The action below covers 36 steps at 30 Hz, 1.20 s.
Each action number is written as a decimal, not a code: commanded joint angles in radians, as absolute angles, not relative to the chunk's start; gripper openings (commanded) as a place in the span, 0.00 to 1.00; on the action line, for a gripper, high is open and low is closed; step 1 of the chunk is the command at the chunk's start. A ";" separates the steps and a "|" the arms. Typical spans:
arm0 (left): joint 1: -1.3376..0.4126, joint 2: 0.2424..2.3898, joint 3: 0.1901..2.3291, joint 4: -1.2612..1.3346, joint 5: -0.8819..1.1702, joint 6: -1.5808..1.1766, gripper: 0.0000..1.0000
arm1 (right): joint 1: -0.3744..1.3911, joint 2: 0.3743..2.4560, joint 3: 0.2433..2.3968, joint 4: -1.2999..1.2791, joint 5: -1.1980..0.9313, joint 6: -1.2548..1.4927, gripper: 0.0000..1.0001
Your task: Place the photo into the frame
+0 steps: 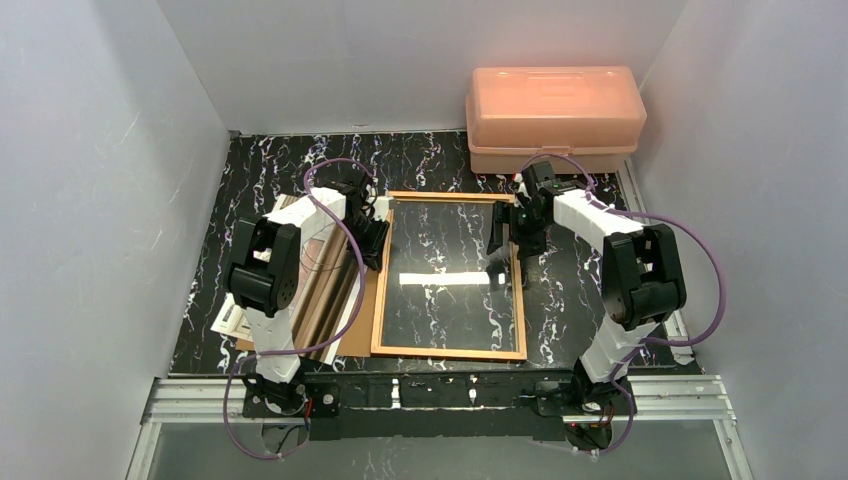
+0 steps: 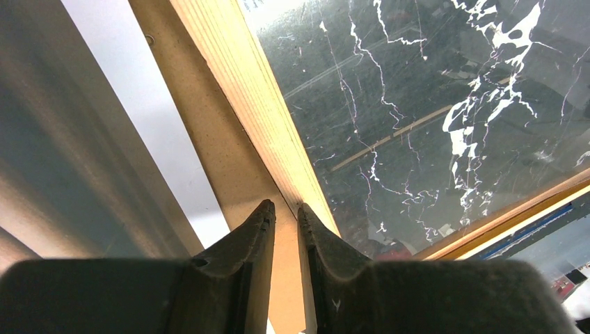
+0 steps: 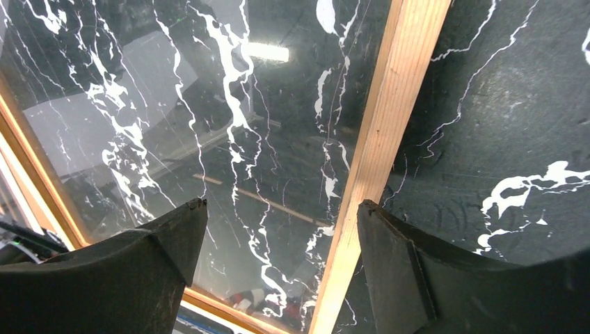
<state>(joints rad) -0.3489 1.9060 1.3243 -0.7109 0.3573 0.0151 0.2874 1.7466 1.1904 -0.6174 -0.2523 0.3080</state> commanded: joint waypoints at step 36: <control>-0.317 1.838 1.371 -0.778 0.396 0.023 0.16 | 0.457 1.723 1.173 -0.622 0.034 0.356 0.84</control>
